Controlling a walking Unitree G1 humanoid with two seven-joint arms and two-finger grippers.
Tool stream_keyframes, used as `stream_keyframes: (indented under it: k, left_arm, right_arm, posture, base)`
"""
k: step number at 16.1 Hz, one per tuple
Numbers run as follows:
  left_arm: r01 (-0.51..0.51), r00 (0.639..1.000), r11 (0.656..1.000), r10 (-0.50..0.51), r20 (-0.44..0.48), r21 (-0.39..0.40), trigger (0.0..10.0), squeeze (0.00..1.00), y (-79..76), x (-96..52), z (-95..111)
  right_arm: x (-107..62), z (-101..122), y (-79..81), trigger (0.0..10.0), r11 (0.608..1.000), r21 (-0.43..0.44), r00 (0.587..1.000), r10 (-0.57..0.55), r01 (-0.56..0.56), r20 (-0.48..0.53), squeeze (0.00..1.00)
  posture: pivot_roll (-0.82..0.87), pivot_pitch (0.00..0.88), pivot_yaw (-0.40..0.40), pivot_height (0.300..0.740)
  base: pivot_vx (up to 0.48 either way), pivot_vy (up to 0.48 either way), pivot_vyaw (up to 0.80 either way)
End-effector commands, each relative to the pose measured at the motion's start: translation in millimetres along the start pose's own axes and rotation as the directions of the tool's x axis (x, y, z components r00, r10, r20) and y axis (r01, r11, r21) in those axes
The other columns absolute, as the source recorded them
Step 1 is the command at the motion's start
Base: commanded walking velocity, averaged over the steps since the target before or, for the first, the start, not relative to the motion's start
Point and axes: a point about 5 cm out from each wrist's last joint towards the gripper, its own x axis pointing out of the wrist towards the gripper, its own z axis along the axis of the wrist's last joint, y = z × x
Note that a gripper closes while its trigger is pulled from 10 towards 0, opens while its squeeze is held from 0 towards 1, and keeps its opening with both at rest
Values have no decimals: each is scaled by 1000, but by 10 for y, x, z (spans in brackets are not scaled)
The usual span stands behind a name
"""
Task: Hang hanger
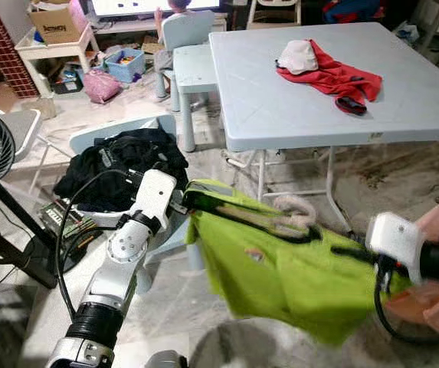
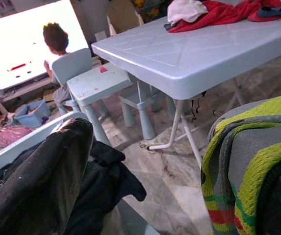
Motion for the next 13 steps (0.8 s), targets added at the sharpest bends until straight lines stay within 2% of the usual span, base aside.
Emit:
stream_keyframes:
  k: [1,3,4,5,7,8,10,12,13]
  left_arm:
    - [-112,993,994,113,-33,15,10000,0,269,-70,-60]
    - [-104,992,994,106,-63,29,10000,0,289,-112,-124]
    - [-106,991,994,108,-78,25,10000,0,304,-123,-156]
    - [-106,991,994,108,-81,24,10000,0,311,-120,-163]
    - [-99,991,995,101,-88,21,10000,0,298,-107,-171]
    - [-89,991,996,91,-100,20,10000,0,280,-105,-188]
    - [-92,988,996,89,-127,-14,10000,0,273,-118,-232]
    - [-92,986,995,87,-140,-31,10000,0,295,-123,-253]
    - [-94,985,995,87,-151,-42,10000,0,310,-123,-266]
  right_arm:
    - [-180,-40,-77,10000,999,32,999,-17,18,-33,0]
    - [-317,95,-157,10000,997,71,998,-6,2,58,0]
    - [-439,183,-269,10000,995,95,994,-27,16,110,0]
    - [-532,235,-362,10000,995,86,990,-55,44,128,0]
    - [-644,282,-450,10000,994,77,986,-88,78,140,0]
    - [-707,325,-462,10000,994,87,982,-81,68,168,0]
    - [-842,467,-421,10000,992,128,965,-13,-21,263,0]
    - [-941,523,-415,10000,990,127,957,21,-60,289,0]
    - [-973,496,-434,10000,992,114,970,21,-50,242,0]
  posture:
    - [-92,3,38,740]
    - [-95,4,41,740]
    - [-103,4,43,740]
    - [-108,4,44,740]
    - [-109,3,46,740]
    - [-110,4,47,740]
    - [-111,4,51,740]
    - [-116,4,56,740]
    - [-116,4,56,740]
  base:
    - [0,0,0]
    - [0,0,0]
    - [0,0,0]
    - [0,0,0]
    - [0,0,0]
    - [0,0,0]
    - [0,0,0]
    - [0,0,0]
    - [0,0,0]
